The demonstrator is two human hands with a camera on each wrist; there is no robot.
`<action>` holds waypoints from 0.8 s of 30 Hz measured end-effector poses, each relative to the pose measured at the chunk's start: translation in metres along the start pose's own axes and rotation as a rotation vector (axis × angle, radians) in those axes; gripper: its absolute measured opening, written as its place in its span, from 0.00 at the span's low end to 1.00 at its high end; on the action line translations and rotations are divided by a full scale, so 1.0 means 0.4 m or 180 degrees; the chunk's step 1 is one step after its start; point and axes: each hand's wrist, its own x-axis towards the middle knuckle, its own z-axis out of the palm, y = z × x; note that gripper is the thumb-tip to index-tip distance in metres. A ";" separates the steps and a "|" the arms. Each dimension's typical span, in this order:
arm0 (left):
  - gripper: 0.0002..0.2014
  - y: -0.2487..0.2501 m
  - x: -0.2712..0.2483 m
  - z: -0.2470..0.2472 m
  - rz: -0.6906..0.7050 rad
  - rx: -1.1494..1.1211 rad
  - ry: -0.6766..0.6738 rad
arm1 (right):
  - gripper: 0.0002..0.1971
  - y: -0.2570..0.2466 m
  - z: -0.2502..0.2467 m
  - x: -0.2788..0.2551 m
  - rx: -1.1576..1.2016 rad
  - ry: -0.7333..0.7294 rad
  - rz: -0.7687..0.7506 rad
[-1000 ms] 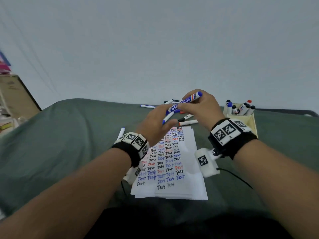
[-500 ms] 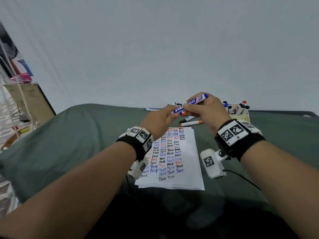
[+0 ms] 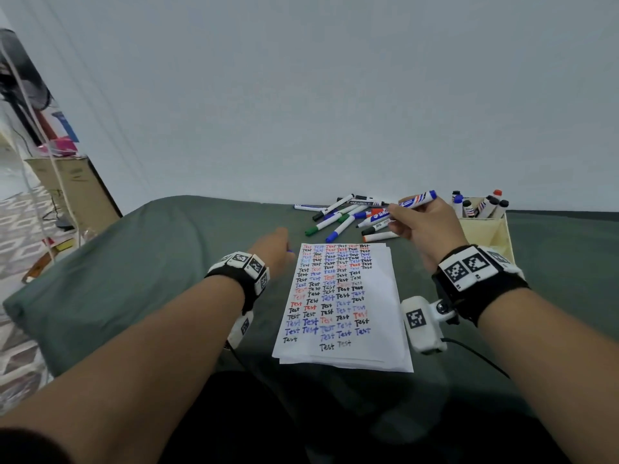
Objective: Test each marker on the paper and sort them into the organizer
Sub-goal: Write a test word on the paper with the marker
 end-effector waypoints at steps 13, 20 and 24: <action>0.15 -0.077 0.098 0.055 -0.0045 0.0184 0.0027 | 0.06 0.115 0.033 0.084 0.0334 0.0263 0.0548; 0.16 -0.079 0.142 0.093 -0.0212 0.0080 -0.0007 | 0.04 0.177 0.031 0.120 0.0943 0.0392 0.1003; 0.17 -0.080 0.153 0.099 -0.0191 0.0067 -0.0022 | 0.04 0.214 0.022 0.136 0.1254 0.0496 0.1125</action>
